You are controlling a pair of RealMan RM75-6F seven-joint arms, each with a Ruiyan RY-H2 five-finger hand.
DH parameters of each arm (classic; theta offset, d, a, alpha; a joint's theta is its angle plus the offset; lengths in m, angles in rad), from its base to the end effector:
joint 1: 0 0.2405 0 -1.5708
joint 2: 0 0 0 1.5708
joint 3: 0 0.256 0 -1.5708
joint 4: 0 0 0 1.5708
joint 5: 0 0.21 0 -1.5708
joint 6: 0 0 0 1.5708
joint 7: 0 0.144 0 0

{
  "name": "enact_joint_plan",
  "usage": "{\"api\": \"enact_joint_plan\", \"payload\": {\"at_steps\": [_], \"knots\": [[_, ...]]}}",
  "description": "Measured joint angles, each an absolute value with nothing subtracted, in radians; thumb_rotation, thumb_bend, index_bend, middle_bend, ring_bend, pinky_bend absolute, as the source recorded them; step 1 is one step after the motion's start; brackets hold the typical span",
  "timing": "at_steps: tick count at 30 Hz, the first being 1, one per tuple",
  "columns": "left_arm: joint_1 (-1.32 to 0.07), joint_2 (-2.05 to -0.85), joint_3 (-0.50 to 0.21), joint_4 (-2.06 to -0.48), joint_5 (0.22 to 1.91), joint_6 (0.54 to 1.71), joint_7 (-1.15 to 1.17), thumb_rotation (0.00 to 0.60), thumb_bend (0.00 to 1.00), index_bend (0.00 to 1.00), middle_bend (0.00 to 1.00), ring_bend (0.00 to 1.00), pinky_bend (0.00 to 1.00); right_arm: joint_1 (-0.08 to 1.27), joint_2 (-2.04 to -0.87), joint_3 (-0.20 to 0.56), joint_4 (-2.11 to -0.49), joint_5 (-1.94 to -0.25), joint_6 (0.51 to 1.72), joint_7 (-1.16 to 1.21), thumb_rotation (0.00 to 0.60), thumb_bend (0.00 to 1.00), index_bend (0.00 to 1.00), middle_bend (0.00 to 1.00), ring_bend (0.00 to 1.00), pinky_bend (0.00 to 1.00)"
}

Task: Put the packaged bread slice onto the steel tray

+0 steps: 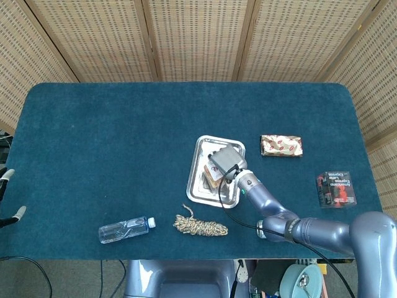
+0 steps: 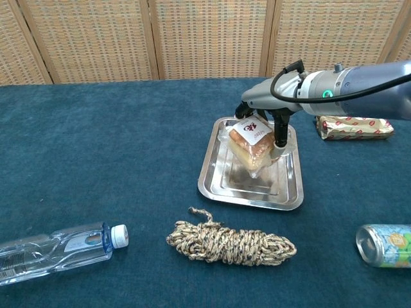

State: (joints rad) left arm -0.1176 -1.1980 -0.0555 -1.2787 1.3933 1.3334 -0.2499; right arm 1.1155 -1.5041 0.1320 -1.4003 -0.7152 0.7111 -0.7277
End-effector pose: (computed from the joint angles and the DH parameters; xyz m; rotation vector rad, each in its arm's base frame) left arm -0.3850 0.1966 0.1645 -1.3079 -1.0213 -0.7959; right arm -0.0847 -0.4024 -0.0252 2.1301 -0.6225 0.5596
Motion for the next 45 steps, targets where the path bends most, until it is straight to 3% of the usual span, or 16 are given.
{"api": "enact_joint_plan", "payload": {"at_steps": [3, 5, 11, 16, 22, 30, 40, 45], "knots": [[-0.117, -1.200, -0.056, -1.273, 1.392, 1.332, -0.256, 0.600, 0.32, 0.00, 0.00, 0.00, 0.00, 1.124, -1.513, 0.125, -1.381, -0.722, 0.706, -0.714, 0.600, 0.15, 0.44, 0.45, 0.39, 0.53], [-0.116, -1.201, -0.056, -1.269, 1.391, 1.331, -0.258, 0.600, 0.32, 0.00, 0.00, 0.00, 0.00, 1.127, -1.516, 0.120, -1.373, -0.729, 0.705, -0.706, 0.600, 0.15, 0.42, 0.39, 0.36, 0.50], [-0.109, -1.202, -0.056, -1.260, 1.386, 1.332, -0.269, 0.600, 0.32, 0.00, 0.00, 0.00, 0.00, 1.129, -1.513, 0.119, -1.357, -0.752, 0.683, -0.655, 0.600, 0.14, 0.19, 0.11, 0.06, 0.24], [-0.107, -1.202, -0.057, -1.260, 1.382, 1.330, -0.268, 0.600, 0.32, 0.00, 0.00, 0.00, 0.00, 1.129, -1.506, 0.113, -1.342, -0.785, 0.660, -0.606, 0.600, 0.14, 0.08, 0.01, 0.00, 0.13], [-0.105, -1.200, -0.058, -1.269, 1.384, 1.334, -0.260, 0.600, 0.32, 0.00, 0.00, 0.00, 0.00, 1.130, -1.493, 0.099, -1.348, -0.787, 0.664, -0.597, 0.600, 0.14, 0.06, 0.00, 0.00, 0.01], [-0.106, -1.184, -0.059, -1.298, 1.395, 1.345, -0.240, 0.600, 0.32, 0.00, 0.00, 0.00, 0.00, 1.122, -1.427, 0.069, -1.446, -0.751, 0.731, -0.645, 0.600, 0.14, 0.06, 0.00, 0.00, 0.01], [-0.111, -1.157, -0.061, -1.374, 1.413, 1.368, -0.167, 0.600, 0.32, 0.00, 0.00, 0.00, 0.00, 1.070, -1.207, -0.032, -1.849, -0.601, 1.032, -0.848, 0.600, 0.15, 0.06, 0.00, 0.00, 0.01], [-0.121, -1.148, -0.061, -1.418, 1.428, 1.372, -0.120, 0.600, 0.32, 0.00, 0.00, 0.00, 0.00, 1.009, -1.118, -0.066, -1.991, -0.609, 1.203, -0.879, 0.600, 0.15, 0.06, 0.00, 0.00, 0.01]]}}
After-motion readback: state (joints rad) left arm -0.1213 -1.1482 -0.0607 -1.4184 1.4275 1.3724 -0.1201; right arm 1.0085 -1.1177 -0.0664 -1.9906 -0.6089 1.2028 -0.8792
